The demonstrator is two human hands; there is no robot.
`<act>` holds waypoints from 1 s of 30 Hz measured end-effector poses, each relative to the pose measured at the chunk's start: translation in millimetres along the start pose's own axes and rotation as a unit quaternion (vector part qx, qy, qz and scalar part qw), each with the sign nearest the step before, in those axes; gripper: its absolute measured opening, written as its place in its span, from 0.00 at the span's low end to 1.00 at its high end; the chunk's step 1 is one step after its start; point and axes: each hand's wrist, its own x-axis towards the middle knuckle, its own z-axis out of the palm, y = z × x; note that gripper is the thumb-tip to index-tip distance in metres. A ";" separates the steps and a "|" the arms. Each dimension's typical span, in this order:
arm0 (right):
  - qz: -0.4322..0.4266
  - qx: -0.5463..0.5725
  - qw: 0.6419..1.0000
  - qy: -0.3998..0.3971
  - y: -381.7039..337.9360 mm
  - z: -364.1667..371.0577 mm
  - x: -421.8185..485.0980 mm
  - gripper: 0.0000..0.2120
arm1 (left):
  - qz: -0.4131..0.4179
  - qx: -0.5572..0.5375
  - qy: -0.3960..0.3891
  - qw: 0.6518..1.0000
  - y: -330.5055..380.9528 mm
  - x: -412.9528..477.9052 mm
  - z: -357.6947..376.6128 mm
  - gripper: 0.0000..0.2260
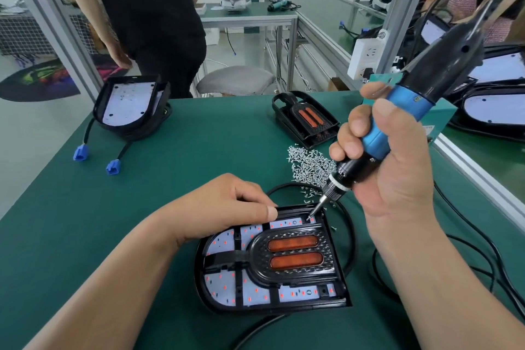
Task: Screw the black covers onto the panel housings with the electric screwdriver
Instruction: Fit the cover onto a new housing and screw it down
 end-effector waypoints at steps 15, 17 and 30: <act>0.037 -0.055 0.994 -0.082 6.9 10.1 -5.4 0.12 | 0.020 0.087 0.024 0.996 -0.4 3.4 9.8 0.06; 0.046 -0.056 0.994 -0.080 6.7 11.5 -5.4 0.11 | 0.017 0.084 0.025 0.996 0.2 2.0 10.8 0.06; 0.109 -0.042 0.987 -0.115 14.2 8.1 7.0 0.10 | 0.029 0.104 0.029 0.994 2.5 0.0 11.6 0.08</act>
